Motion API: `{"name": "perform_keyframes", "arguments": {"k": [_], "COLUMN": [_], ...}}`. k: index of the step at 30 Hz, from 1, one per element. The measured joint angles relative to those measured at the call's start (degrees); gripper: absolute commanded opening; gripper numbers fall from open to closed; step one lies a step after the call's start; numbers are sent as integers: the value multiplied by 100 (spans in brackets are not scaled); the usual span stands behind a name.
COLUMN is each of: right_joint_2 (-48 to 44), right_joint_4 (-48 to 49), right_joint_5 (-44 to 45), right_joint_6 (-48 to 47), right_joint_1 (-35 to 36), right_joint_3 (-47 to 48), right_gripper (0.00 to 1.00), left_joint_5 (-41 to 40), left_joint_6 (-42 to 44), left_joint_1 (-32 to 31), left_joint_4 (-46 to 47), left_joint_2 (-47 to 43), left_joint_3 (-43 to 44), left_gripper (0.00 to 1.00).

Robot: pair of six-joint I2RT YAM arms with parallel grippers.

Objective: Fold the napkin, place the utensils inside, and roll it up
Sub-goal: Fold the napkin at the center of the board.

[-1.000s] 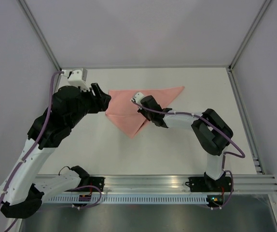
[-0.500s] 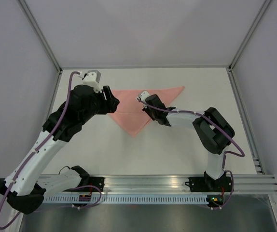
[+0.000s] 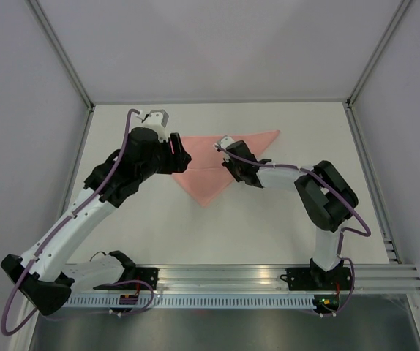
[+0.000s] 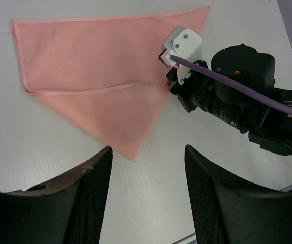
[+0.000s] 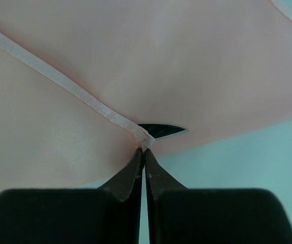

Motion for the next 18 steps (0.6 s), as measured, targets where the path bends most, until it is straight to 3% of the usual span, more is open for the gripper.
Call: {"name": "perform_keyframes", "arguments": {"k": [3,6,9,18], "right_joint_2": [0,0,0,39], "right_joint_4": [-55,-111,-258,-890], "right_joint_5": [-50,-98,-177,-669], "right_joint_6": [63,118,173,396], "right_joint_1": [-44,-90,-140,-815], "right_joint_3": [0,2,72,1248], "right_gripper": [21,39,46,49], "left_joint_5": [20,24,28,133], "left_joint_6": [0,0,0,0], "left_joint_1": [0,0,0,0], "left_joint_4": [74,125,162,297], "left_joint_2": [50,68,85,164], "left_joint_3": [-74,-155,-219,-323], "left_gripper": [64,64,64,65]}}
